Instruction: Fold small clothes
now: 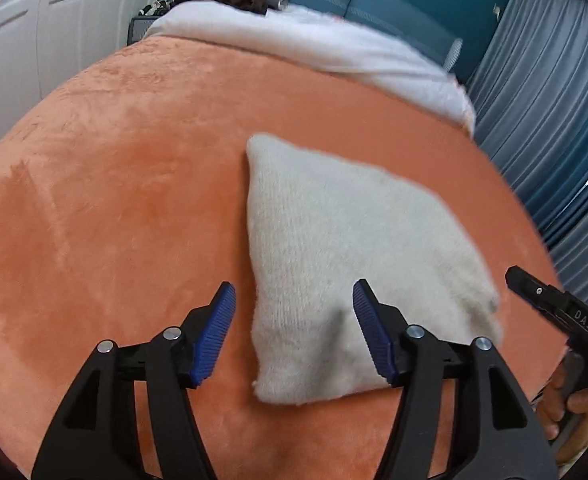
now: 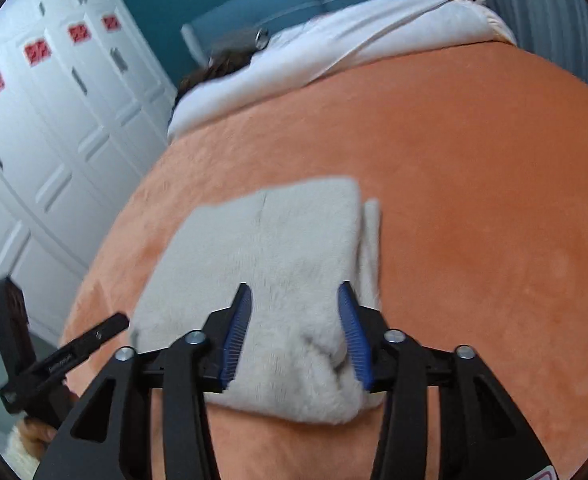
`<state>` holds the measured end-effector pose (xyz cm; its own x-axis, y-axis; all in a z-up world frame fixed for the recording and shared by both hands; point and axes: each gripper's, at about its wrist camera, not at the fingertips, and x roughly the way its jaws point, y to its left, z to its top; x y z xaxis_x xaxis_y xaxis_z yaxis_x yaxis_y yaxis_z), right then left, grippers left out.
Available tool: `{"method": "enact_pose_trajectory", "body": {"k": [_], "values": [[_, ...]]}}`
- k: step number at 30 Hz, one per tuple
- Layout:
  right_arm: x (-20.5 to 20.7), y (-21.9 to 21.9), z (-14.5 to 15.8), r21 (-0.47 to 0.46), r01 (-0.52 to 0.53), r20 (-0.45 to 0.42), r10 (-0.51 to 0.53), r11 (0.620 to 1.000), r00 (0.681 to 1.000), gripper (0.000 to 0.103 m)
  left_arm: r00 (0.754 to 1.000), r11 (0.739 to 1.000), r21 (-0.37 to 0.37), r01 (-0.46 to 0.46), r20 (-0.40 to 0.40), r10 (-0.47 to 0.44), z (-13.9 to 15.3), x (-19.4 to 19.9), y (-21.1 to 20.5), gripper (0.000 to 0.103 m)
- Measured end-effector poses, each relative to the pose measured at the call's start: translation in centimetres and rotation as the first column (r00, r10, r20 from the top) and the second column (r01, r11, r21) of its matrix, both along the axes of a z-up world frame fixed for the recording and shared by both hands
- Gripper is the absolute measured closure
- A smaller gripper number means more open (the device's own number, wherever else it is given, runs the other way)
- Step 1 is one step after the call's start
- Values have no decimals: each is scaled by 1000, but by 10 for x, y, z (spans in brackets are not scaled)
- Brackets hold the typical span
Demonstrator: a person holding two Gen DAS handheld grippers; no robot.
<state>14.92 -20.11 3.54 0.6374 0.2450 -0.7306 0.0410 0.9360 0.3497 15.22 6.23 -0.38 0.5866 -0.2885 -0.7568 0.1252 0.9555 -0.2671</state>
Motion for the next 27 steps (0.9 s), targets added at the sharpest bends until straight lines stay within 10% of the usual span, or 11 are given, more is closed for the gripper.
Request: {"method": "enact_pose_trajectory", "body": {"k": [4,11,16,27], "values": [[-2,6,-53,-151,-32,-120,14,988,993,77,999,994,107,11,-43,-7,-24,-1,-13,41],[-46,19,8,-194,44,1,-45,980,999,71,1000,988,152,-9,29,4,7,-34,-26,38],[-87,26,2,-240,161,44,-155,957,987,25,996,976,213,-42,84,24,13,-76,-48,14],[-132,20,-59,-281,198,1,-206,939,979,17,999,955,296,-35,8,35,-56,-126,-77,13]]}}
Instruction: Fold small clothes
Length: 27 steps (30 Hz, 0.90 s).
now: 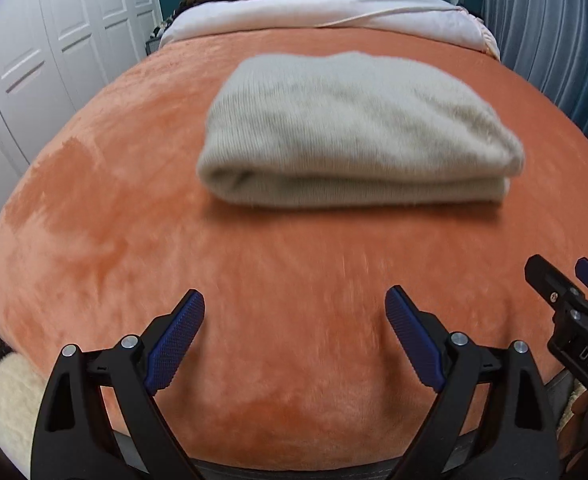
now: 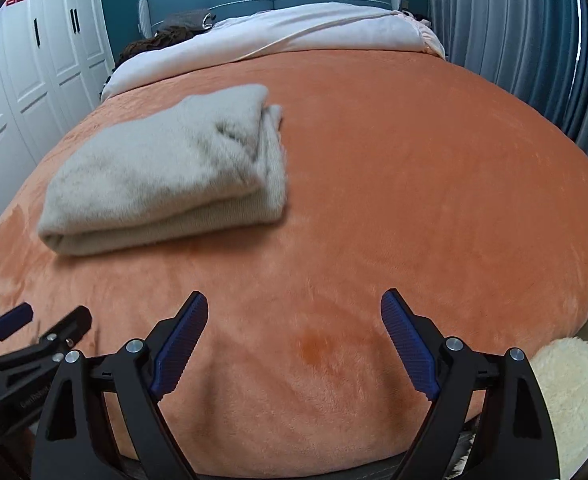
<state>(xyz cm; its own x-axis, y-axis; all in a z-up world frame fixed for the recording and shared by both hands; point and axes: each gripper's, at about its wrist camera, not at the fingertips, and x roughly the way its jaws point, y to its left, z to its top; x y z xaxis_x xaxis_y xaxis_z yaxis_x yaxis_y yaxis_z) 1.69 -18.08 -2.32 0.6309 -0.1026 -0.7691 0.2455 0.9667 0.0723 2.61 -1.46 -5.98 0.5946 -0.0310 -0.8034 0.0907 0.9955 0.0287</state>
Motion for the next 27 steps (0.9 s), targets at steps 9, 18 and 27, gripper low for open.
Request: {"method": "enact_pose_trajectory", "body": {"k": [9,18,27], "values": [[-1,14,-30,-34,-12,-13,12,999,1000,11,999,1000,14,21,27,-21,-18,-3,1,7],[-2,19,-35,-45,-3,-1,3,999,1000,9,996,1000,8,8,87,-9,-25,-7,1,5],[-4,27,-36,-41,-12,7,12,999,1000,7,996,1000,10,-5,94,4,-24,-7,2,5]]}}
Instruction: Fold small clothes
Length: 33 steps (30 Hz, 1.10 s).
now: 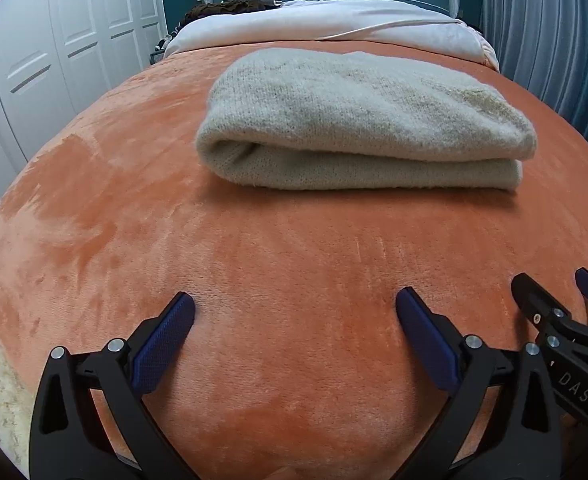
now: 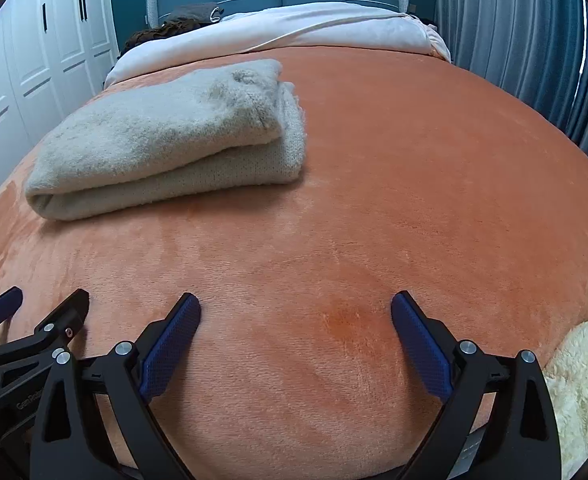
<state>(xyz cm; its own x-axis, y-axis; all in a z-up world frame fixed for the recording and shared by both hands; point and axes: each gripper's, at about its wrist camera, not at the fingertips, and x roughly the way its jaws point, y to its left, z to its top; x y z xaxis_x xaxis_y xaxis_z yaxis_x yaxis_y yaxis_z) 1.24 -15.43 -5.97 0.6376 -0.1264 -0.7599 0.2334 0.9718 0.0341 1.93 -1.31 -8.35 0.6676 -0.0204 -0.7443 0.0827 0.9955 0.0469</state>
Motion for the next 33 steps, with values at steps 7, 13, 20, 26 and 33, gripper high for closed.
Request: {"method": "enact_pose_trajectory", "body": {"k": [7,13,20,26,33], "values": [[1,1,-2,24,-6,-7,6,1000,1000,5,1000,1000,7,-11,-5,11,-1,1,-2,5],[2,-2,-4,23,-5,-7,6,1000,1000,5,1000,1000,13,-18,-5,18,-1,2,-3,5],[2,1,-4,16,0,-7,0,1000,1000,5,1000,999,22,-28,-7,28,-2,3,-2,5],[0,7,-4,6,5,-1,-5,1000,1000,5,999,999,26,-39,-3,39,-1,3,0,5],[-2,12,-4,8,8,-3,-8,1000,1000,5,999,999,27,-40,-3,40,-1,3,1,5]]}}
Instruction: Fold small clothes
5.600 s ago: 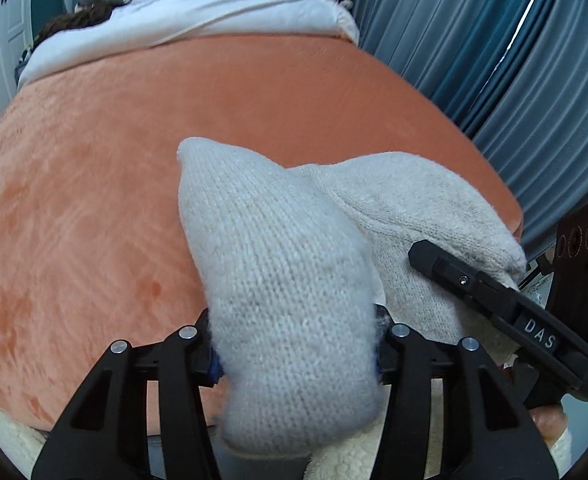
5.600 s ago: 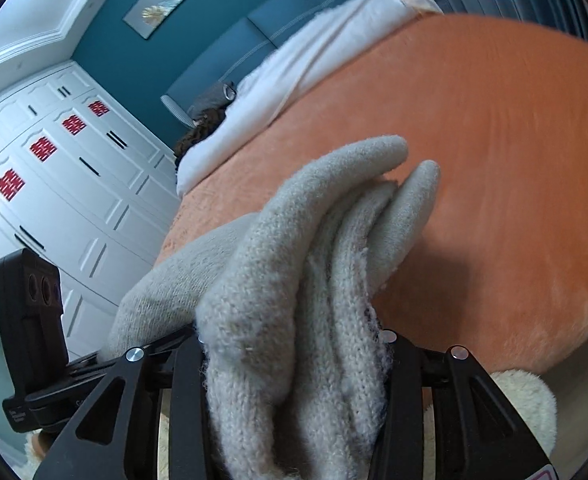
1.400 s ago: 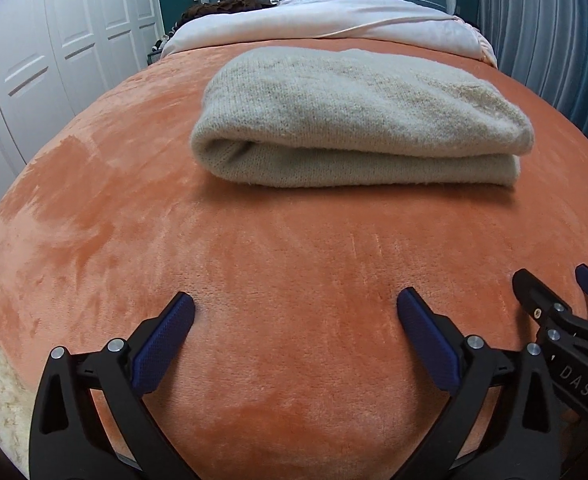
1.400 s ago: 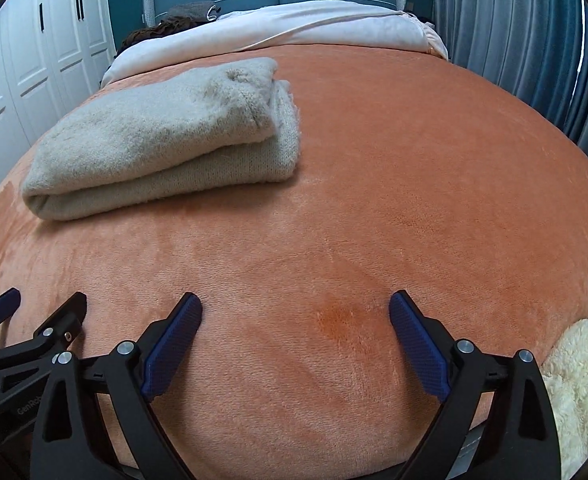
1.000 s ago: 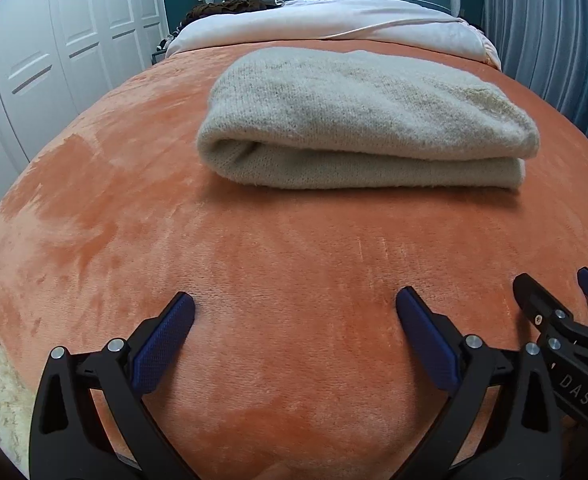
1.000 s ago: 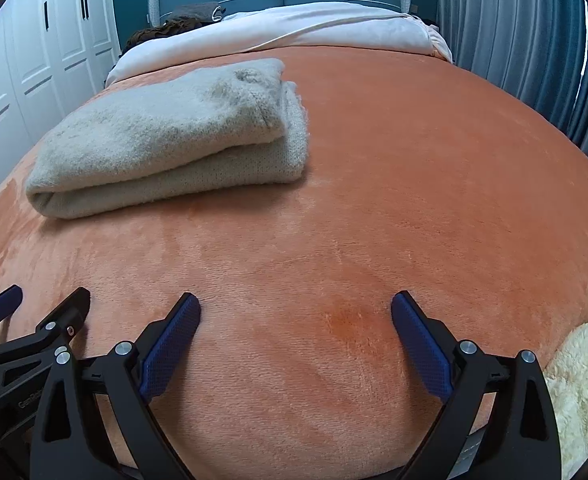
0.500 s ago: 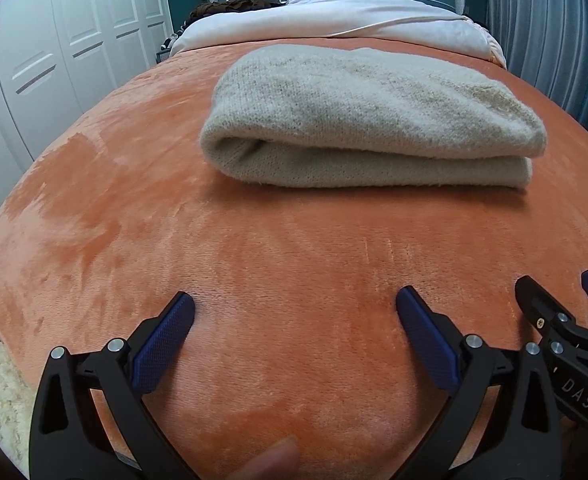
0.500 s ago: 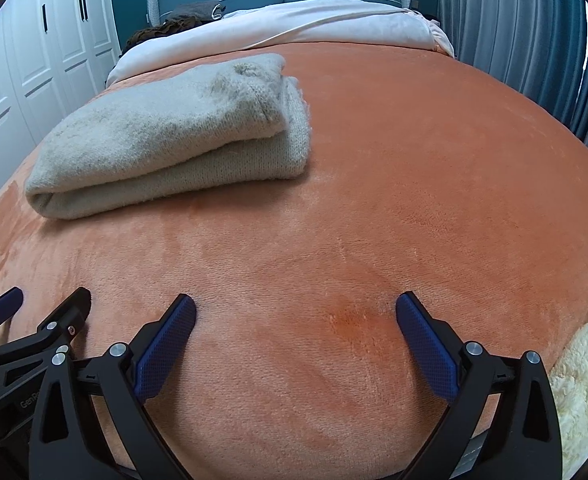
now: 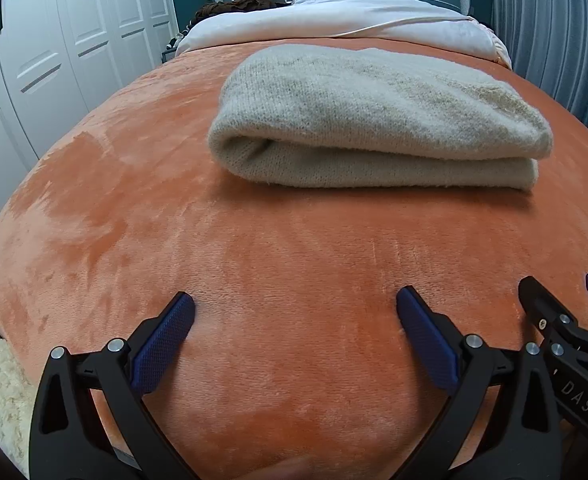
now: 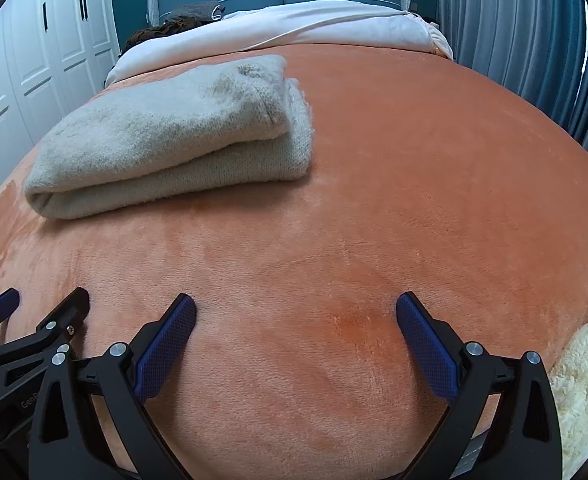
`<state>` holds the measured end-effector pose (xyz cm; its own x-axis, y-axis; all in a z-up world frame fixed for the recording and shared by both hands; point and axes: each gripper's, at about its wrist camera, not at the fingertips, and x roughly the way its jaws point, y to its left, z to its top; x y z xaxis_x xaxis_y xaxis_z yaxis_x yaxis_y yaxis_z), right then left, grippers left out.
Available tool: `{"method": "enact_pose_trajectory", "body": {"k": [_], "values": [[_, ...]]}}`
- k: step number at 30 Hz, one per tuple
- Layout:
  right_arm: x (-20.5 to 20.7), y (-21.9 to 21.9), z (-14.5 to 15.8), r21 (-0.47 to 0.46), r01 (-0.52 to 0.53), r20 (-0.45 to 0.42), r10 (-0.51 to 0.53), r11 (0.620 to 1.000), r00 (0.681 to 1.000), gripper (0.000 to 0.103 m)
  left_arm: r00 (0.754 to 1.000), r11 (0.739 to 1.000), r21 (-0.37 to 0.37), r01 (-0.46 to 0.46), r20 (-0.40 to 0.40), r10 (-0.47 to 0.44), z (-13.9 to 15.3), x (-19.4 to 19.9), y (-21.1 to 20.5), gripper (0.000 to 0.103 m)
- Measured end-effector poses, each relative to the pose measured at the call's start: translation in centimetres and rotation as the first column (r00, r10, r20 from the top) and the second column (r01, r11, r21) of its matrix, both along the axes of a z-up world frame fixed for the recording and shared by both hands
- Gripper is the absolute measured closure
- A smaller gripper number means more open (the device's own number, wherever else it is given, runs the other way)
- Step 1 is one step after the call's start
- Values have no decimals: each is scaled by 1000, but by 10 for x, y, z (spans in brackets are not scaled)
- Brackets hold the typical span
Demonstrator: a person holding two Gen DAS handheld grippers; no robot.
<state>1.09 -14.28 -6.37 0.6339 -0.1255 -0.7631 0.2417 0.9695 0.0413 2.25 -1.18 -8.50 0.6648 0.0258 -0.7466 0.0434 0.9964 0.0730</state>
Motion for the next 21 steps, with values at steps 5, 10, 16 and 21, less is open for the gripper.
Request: {"method": "enact_pose_trajectory", "body": {"k": [5,10,16,21], "values": [[1,-1,0,0,-2,1,2,1000,1000,5,1000,1000,0,0,1,0,0,0,0,5],[2,-1,1,1,-6,2,6,1000,1000,5,1000,1000,2,-5,4,5,-1,0,1,5],[2,0,1,-1,-4,3,4,1000,1000,5,1000,1000,4,-8,3,8,-1,0,1,5],[1,1,1,-3,-11,9,11,1000,1000,5,1000,1000,9,-16,8,16,-1,-1,1,5]]}}
